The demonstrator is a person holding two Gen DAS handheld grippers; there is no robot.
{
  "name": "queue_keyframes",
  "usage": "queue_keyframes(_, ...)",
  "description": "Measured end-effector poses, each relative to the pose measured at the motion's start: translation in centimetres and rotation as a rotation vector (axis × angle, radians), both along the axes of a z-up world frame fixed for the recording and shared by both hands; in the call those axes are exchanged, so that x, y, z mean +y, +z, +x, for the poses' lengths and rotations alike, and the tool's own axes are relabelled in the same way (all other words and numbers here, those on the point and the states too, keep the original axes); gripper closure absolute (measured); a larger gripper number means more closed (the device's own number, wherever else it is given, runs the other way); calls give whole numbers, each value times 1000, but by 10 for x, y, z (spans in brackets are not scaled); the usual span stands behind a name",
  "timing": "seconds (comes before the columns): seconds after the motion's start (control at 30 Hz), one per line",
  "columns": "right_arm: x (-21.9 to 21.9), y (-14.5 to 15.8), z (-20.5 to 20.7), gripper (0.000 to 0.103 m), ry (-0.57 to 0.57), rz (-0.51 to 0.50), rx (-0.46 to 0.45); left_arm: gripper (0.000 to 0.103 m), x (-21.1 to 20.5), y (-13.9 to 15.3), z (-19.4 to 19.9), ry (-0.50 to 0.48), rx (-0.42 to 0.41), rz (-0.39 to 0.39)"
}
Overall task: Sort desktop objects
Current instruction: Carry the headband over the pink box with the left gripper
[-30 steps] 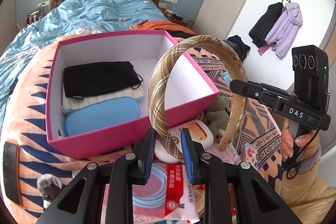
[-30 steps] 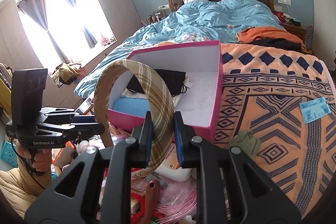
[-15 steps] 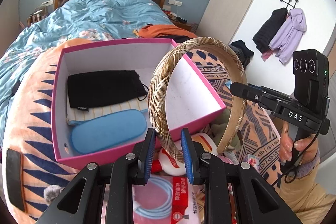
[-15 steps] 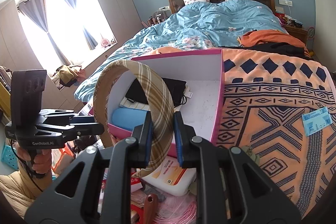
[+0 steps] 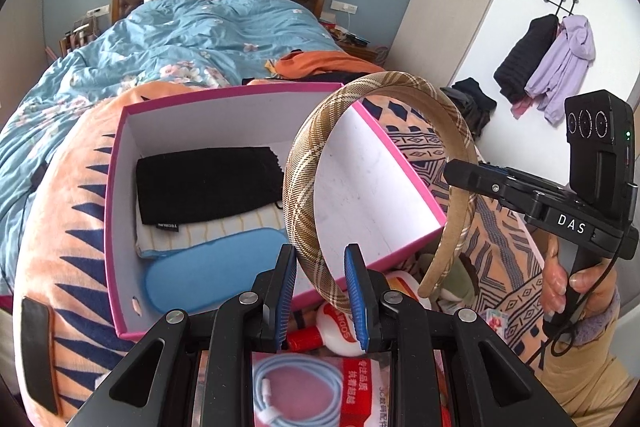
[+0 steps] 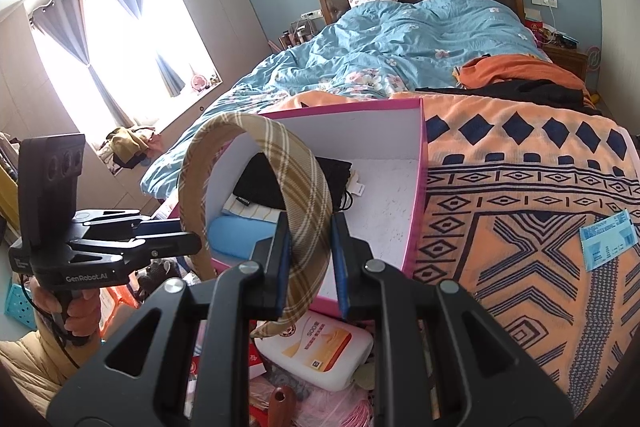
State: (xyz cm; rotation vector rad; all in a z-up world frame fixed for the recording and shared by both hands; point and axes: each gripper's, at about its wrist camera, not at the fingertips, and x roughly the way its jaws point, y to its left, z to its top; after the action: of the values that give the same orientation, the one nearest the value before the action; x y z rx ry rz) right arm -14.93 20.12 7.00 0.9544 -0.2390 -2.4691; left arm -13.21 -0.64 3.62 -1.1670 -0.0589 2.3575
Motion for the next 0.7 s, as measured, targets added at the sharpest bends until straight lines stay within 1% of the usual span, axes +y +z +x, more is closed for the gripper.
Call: queue_keyframes(0.7,4,4,-30,82,-14,-8,-17,79,6,3,-30,41,0,-23)
